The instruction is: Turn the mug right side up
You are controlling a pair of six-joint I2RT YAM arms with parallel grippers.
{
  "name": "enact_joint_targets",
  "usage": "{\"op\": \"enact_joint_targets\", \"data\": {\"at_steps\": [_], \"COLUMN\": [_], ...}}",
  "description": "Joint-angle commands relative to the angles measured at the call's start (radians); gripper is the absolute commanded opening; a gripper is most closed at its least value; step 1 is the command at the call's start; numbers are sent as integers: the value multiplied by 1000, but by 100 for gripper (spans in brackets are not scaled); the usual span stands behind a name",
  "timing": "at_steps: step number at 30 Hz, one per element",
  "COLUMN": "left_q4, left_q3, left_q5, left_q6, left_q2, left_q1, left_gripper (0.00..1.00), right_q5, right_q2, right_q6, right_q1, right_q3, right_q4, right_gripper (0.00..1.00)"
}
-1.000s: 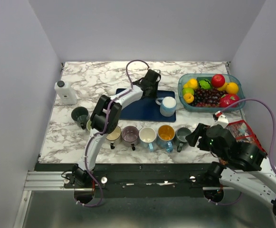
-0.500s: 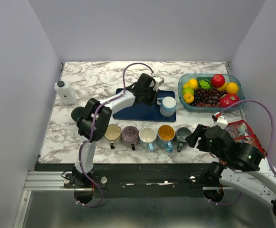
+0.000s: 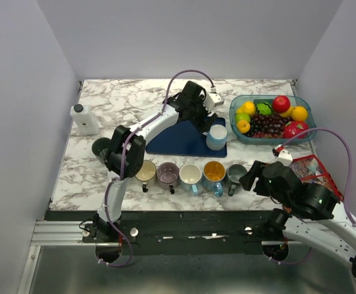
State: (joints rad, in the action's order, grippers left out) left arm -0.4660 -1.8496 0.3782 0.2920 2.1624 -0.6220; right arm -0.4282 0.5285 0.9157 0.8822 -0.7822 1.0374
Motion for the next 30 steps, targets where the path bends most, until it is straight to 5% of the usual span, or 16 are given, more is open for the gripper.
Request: {"op": "enact_joint_targets", "data": {"at_steps": [1,13,26,30], "left_q4": [-247,-326,-313,-322], "left_q3": [-170,-234,-240,-212], "left_q5": [132,419,449,393], "left_q6": [180,300,319,303], "left_q2": [117,195,234,235], "left_q1": [-2,24,25,25], "left_gripper": [86,96,99,85], "right_q5": [2,11,16,17], "right_q2": [28,97,160,165], "right_q6": [-8,26,18,18], "right_q1": [-3,-3,-3,-2], "right_q3": [-22,-74,-80,-77], "right_q4": [47,61,36,27], "right_gripper": [76,76,76,76]}}
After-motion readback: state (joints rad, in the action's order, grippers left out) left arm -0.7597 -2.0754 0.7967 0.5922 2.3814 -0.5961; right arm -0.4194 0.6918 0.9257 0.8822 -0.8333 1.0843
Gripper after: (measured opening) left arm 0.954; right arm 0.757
